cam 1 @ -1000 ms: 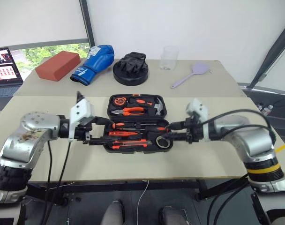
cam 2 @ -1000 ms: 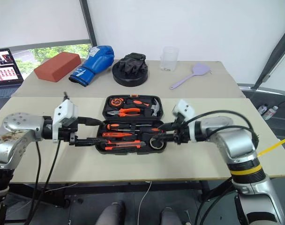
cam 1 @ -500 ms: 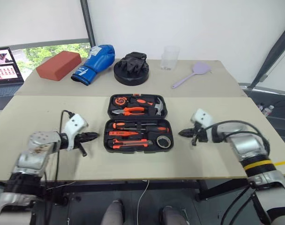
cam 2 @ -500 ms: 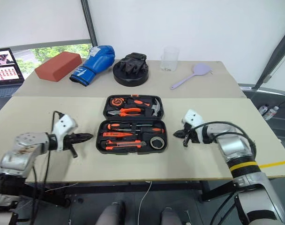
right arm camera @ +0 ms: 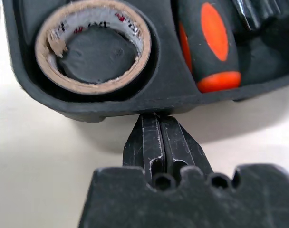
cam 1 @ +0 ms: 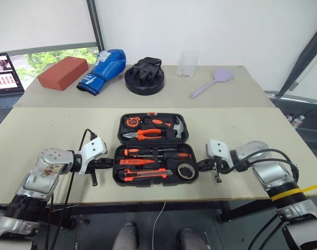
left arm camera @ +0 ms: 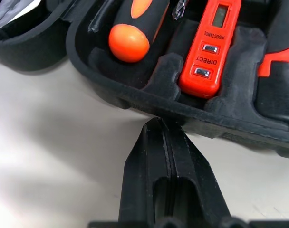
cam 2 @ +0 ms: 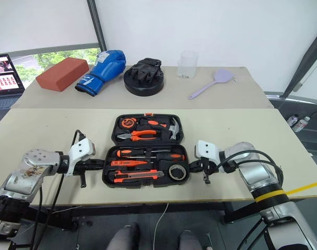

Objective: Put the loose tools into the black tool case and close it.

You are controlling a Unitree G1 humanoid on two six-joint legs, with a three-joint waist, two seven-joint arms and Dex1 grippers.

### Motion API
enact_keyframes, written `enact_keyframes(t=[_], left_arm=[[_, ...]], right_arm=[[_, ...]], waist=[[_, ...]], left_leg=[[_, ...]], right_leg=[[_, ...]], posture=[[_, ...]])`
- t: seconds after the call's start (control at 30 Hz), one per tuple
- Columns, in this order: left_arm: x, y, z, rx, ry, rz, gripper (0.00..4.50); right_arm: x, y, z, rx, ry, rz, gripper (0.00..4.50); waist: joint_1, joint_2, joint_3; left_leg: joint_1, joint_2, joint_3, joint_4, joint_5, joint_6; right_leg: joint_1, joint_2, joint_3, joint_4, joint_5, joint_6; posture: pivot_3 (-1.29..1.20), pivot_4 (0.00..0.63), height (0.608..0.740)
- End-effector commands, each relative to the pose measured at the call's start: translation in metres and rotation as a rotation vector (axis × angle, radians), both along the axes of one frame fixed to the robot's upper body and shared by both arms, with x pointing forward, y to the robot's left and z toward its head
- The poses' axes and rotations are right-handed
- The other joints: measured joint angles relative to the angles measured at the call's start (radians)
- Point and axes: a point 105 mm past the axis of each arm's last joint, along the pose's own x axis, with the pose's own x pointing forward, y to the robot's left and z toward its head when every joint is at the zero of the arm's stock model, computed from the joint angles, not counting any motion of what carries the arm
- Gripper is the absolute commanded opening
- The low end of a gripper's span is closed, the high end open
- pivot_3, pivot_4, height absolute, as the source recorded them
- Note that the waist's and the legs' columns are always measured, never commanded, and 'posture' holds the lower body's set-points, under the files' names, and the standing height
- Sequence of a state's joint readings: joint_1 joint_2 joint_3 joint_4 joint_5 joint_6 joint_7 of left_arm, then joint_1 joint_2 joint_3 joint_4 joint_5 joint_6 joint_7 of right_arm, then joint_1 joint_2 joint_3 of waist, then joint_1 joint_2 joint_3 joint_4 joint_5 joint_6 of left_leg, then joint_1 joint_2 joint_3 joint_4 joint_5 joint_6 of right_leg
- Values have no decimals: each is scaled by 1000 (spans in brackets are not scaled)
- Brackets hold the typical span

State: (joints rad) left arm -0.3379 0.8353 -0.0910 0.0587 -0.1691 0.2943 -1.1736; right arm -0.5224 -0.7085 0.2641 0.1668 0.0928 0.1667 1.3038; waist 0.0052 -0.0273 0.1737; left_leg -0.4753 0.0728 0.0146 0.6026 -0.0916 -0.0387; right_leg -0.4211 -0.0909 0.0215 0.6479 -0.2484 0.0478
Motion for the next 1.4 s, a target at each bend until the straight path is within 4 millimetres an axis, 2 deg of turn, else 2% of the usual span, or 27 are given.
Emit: enact_keyframes(t=[0.03, 0.17, 0.23, 0.3, 0.33, 0.43, 0.5, 0.57, 0.67, 0.7, 0.73, 0.9, 1.0, 1.03, 1.13, 1.3, 1.37, 1.4], left_arm=[[-14, -6, -13, 29, 30, -78, 36], [-13, 14, -14, 42, 36, 7, 36], [-12, 33, -17, 61, 46, 89, 36], [-11, 53, -17, 59, 69, 174, 536], [-12, 60, -15, 36, 89, 212, 746], [-3, 75, 2, -107, 142, 369, 1842], [11, 76, 19, -261, 187, 476, 2532], [24, 67, 40, -411, 234, 531, 3232], [45, 50, 56, -544, 307, 600, 4292], [53, 41, 57, -568, 336, 618, 4500], [57, 34, 58, -580, 357, 629, 4500], [99, 9, 53, -704, 433, 804, 4500], [109, 2, 45, -714, 447, 853, 4500], [111, 0, 41, -707, 448, 869, 4500], [111, -6, 36, -694, 466, 854, 3760], [105, -10, 34, -682, 494, 822, 1972], [104, -7, 32, -676, 497, 825, 1322], [103, -7, 31, -674, 497, 826, 1155]], right_arm=[[-3, 5, 6, 14, -51, 2, 0], [3, -19, 0, -32, -64, -117, 0], [8, -36, 2, -44, -61, -218, 0], [11, -52, 8, -41, -52, -297, 0], [11, -57, 12, -34, -43, -322, 584], [16, -63, 31, 57, 4, -410, 1444], [30, -59, 50, 184, 58, -508, 2152], [42, -48, 67, 307, 128, -567, 2880], [58, -30, 81, 404, 202, -615, 3908], [67, -24, 82, 424, 216, -650, 4229], [73, -19, 83, 434, 226, -674, 4456], [104, 14, 70, 444, 320, -805, 4456], [115, 23, 62, 442, 342, -865, 4456], [119, 23, 59, 436, 338, -888, 4217], [124, 23, 55, 432, 348, -928, 3341], [123, 31, 53, 433, 362, -905, 1677], [124, 31, 52, 443, 365, -917, 1005], [125, 32, 52, 445, 362, -918, 792]], waist=[[-2, 0, 0], [-3, 0, -1], [-2, 0, -1], [-2, 1, -2], [-3, 1, -2], [-10, 2, -2], [-17, 2, -2], [-21, 0, 0], [-17, 0, 0], [-15, 0, 0], [-12, -1, 0], [-5, -1, 0], [-11, -1, 0], [-13, -1, 0], [-15, -1, 0], [-18, -1, 0], [-18, -1, 0], [-19, -1, 0]], left_leg=[[1, 0, 0, 0, 0, 0], [2, 0, 0, 1, -2, -3], [3, 0, 1, 2, -2, -3], [4, 0, 1, 2, -3, -5], [4, 0, 1, 2, -5, -7], [5, 2, 2, 2, -5, -7], [6, 3, 2, 2, -5, -7], [6, 4, 2, 3, -4, -7], [4, 4, 1, 7, -1, -3], [4, 4, 1, 7, -1, -2], [3, 4, 1, 8, 1, 0], [0, 2, 1, 7, 2, 2], [-2, 2, 1, 5, 2, 2], [-1, 2, 1, 5, 2, 2], [-1, 1, 0, 3, 2, 2], [0, 1, 0, 4, 2, 2], [0, 1, 0, 4, 2, 1], [0, 1, 0, 4, 2, 1]], right_leg=[[1, 0, 0, 0, 0, 0], [1, 0, 0, 0, 0, 1], [2, -1, 0, 0, -1, 1], [2, -1, 0, 0, -2, 0], [2, -1, 0, 0, -2, -2], [2, 0, 0, 0, -4, -2], [2, 1, 0, 2, -4, -3], [1, 2, 0, 6, -3, -2], [-1, 2, 0, 10, 1, 4], [0, 2, 0, 10, 1, 4], [0, 2, 0, 10, 0, 6], [-1, 1, 0, 9, 3, 2], [-2, 1, 0, 9, 3, 2], [-2, 1, 0, 9, 3, 2], [-2, 1, -1, 9, 3, 2], [-1, 1, -1, 10, 3, 2], [-1, 1, -1, 10, 3, 2], [-1, 1, -1, 10, 3, 2]], posture=[[0, 150, 735], [0, 150, 735], [0, 150, 735], [0, 150, 735], [0, 150, 735], [0, 150, 735], [0, 150, 735], [0, 150, 735], [0, 150, 735], [0, 150, 735], [0, 150, 735], [0, 150, 735], [0, 150, 735], [0, 150, 735], [0, 150, 735], [0, 150, 735], [0, 150, 735], [0, 150, 735]])
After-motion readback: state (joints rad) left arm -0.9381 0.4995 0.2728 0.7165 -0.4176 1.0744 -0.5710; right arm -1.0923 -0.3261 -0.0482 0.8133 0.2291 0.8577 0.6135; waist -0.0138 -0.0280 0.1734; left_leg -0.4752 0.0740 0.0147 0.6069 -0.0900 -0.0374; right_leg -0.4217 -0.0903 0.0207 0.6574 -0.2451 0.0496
